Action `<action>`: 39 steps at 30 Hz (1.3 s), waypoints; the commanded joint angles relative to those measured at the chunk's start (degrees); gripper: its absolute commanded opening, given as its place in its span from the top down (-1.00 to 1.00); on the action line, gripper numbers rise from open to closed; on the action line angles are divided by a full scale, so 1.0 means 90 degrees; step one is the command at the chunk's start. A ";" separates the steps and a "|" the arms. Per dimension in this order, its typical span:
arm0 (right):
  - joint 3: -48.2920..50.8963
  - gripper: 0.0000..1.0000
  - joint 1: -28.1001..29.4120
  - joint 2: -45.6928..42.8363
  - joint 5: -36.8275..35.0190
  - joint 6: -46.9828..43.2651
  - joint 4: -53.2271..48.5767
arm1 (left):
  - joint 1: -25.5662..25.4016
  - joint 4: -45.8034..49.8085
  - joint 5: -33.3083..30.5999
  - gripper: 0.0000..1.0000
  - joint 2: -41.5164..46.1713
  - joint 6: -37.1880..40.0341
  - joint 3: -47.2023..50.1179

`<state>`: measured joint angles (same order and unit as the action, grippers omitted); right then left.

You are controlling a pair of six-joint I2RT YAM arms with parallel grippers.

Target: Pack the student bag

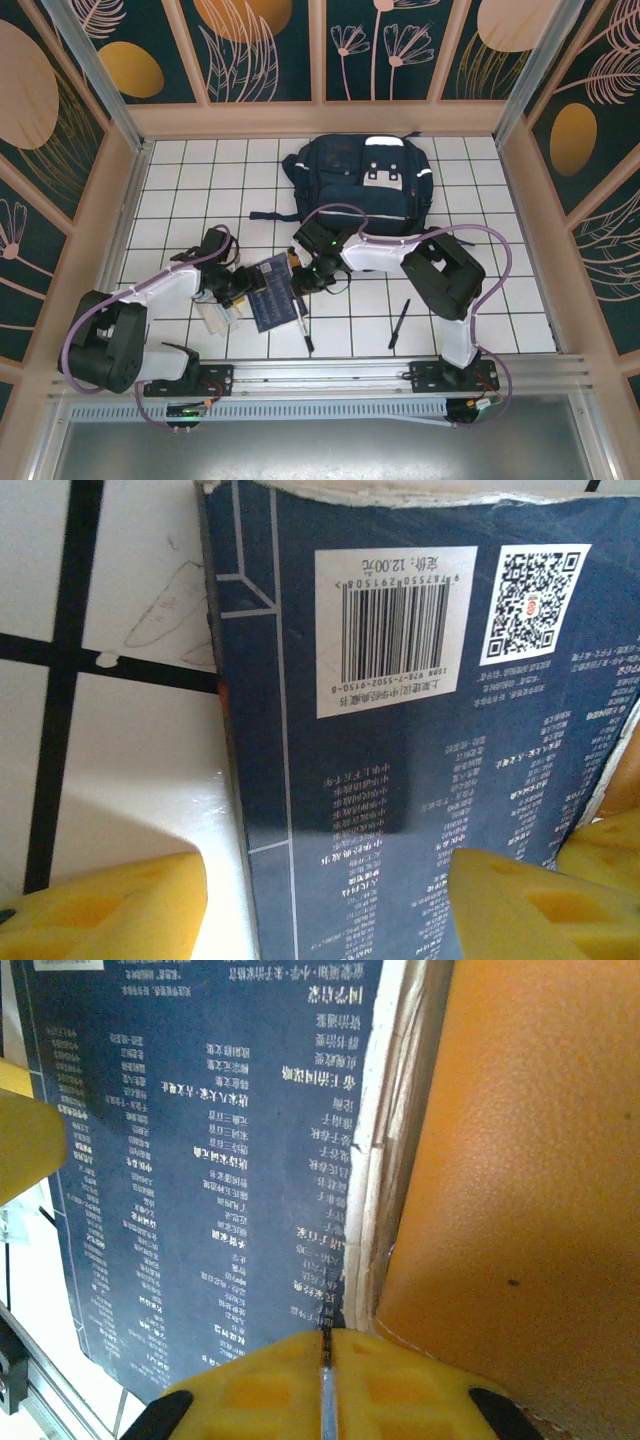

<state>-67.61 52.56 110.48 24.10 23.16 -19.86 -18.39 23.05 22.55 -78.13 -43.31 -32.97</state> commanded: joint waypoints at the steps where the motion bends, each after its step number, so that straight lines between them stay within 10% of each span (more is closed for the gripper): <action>1: 0.0036 0.84 0.0060 0.0260 0.0136 0.0092 -0.0075 | -0.0239 -0.1387 0.1843 -0.26 -0.0650 0.0136 0.0072; 20: 0.0345 0.94 0.0038 0.0265 0.1414 0.0132 0.1129 | -0.0232 -0.1709 0.2099 0.18 0.0478 0.0290 -0.0238; 31: 0.0450 0.44 -0.0116 -0.0825 -0.0174 0.0400 0.0213 | -0.0232 -0.0205 0.0197 -0.05 -0.0281 0.0860 -0.0379; 39: 0.0806 0.19 -0.0118 -0.0879 -0.0968 0.0811 -0.0140 | -0.0232 -0.0388 0.0228 -0.16 -0.0134 0.0747 -0.0336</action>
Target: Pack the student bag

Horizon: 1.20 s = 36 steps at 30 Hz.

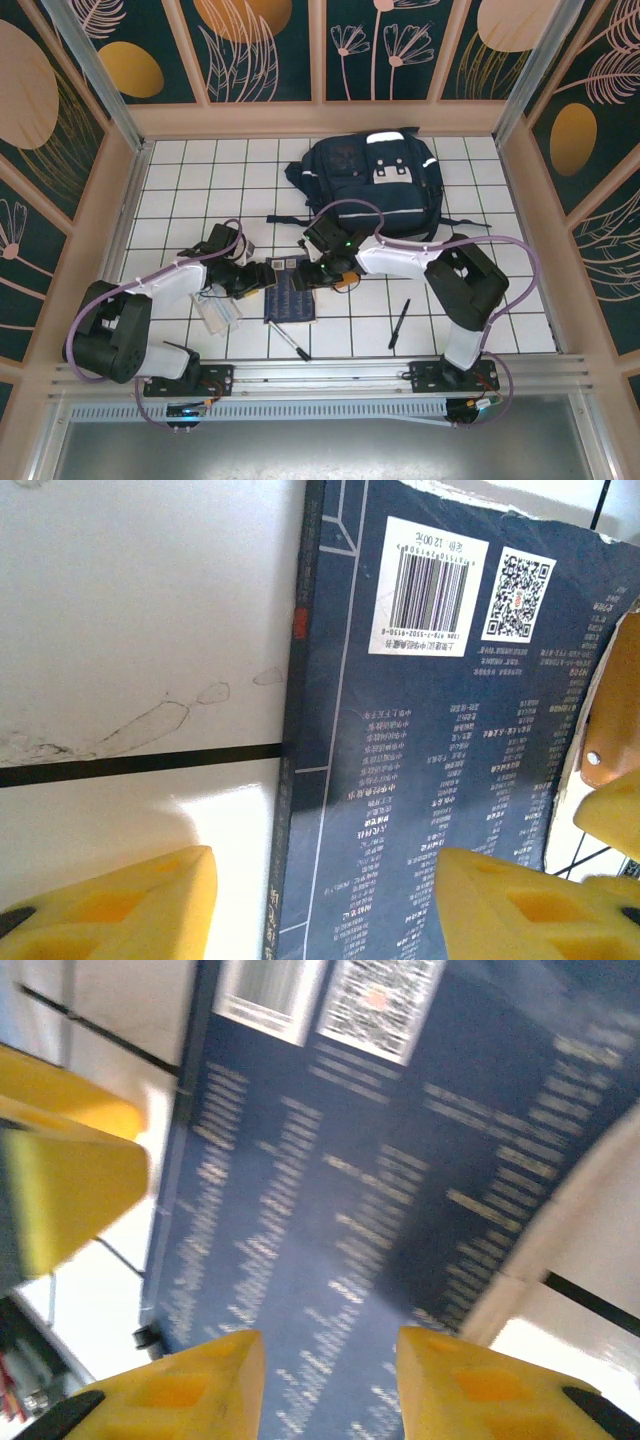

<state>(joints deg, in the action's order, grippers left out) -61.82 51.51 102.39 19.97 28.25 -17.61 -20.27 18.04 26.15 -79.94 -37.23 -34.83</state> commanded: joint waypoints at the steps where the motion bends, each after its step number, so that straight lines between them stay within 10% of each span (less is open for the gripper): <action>1: 0.0153 0.16 0.0000 0.0070 -0.0538 0.0272 -0.0414 | -0.0028 0.0155 -0.0183 -0.16 0.0056 0.0048 -0.0102; 20: 0.0196 0.88 -0.0020 0.0647 0.1092 0.0172 0.0828 | -0.0033 -0.0697 0.2153 -0.16 -0.0047 0.0056 0.0018; 36: 0.0213 0.44 -0.0239 0.0129 0.0151 -0.0204 0.1288 | -0.0027 0.0431 -0.0490 0.95 -0.0595 0.0962 -0.1733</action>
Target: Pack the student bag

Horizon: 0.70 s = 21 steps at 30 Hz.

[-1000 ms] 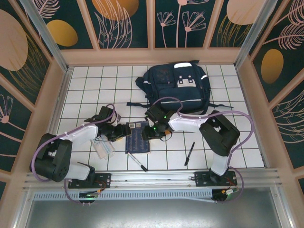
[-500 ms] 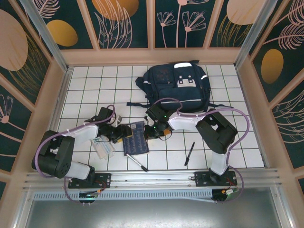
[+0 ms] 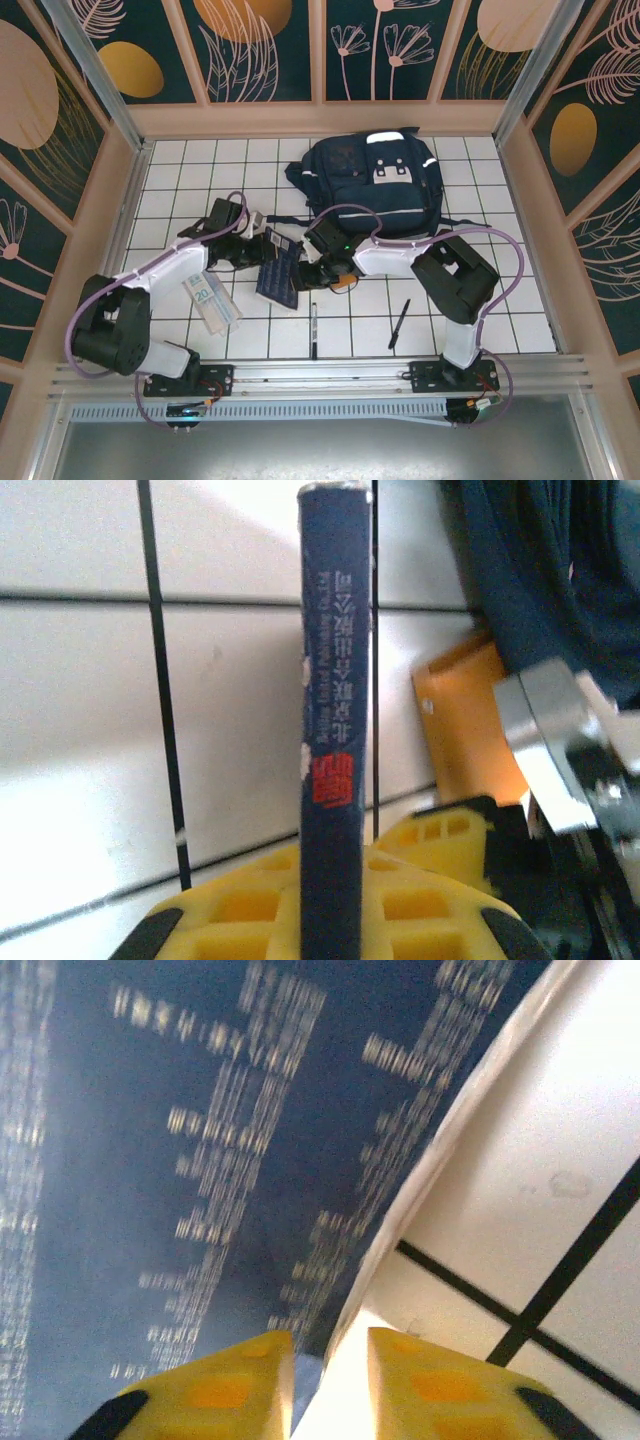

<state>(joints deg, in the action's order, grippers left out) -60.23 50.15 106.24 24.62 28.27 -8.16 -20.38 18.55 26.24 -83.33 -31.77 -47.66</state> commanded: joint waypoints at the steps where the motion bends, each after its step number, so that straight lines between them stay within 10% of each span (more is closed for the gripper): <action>1: 0.0043 0.40 -0.0103 -0.0374 -0.0453 -0.0216 0.0228 | -0.0017 0.0458 -0.0619 1.00 -0.0251 0.0432 -0.0425; 11: 0.0239 -0.07 -0.0253 -0.2746 -0.1269 -0.0550 0.0020 | -0.0021 0.0566 -0.0442 1.00 0.1252 0.1609 -0.1819; 15: 0.0235 -0.17 -0.0675 -0.3918 -0.1928 -0.0592 0.0103 | -0.0035 -0.1344 0.0692 1.00 0.2367 0.3227 -0.1140; 21: -0.0588 -0.45 -0.2453 -0.4516 -0.1081 0.2981 -0.0997 | -0.0040 -0.5405 0.0799 1.00 0.3767 0.6911 0.1526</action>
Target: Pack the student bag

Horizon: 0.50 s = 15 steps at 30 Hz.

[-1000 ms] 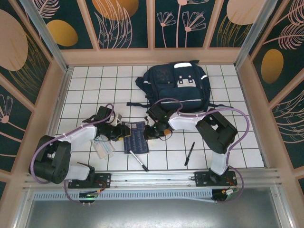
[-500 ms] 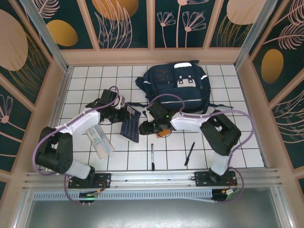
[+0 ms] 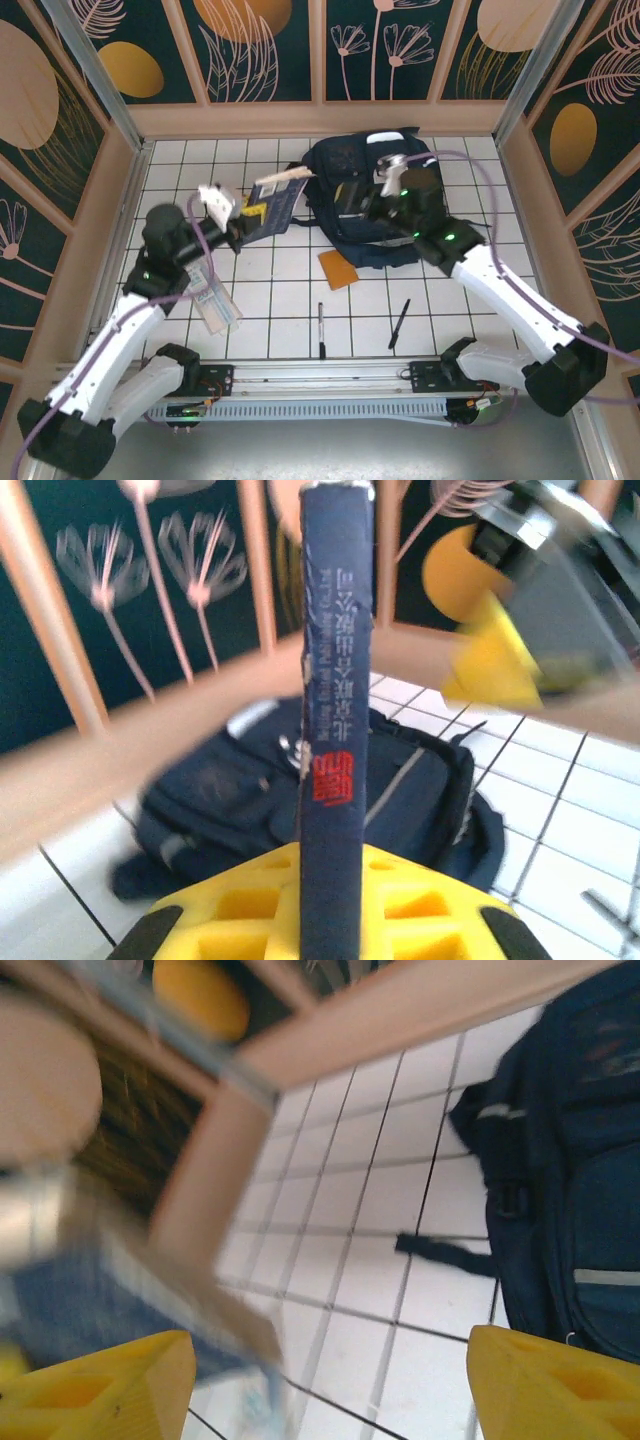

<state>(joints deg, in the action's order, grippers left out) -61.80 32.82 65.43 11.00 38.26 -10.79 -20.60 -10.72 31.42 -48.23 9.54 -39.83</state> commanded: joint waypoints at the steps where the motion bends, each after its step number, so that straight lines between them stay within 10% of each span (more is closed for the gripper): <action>1: -0.0607 -0.46 -0.0684 0.0126 0.0891 0.2327 -0.0904 | -0.0016 -0.2118 0.0187 1.00 -0.0281 0.2881 0.0649; 6: -0.0944 -0.56 -0.0316 0.0754 0.2108 0.4323 -0.1121 | -0.0236 -0.1379 0.0109 1.00 -0.1094 0.4359 0.0006; 15: -0.0927 -0.63 0.0760 0.1790 0.1907 0.5976 -0.0187 | -0.0895 -0.1021 0.0000 1.00 -0.1715 0.5325 -0.0350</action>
<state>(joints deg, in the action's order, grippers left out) -69.69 38.74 79.37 26.74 84.07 -16.29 -27.51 -16.53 29.39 -63.46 51.99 -41.08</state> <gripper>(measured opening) 0.838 0.081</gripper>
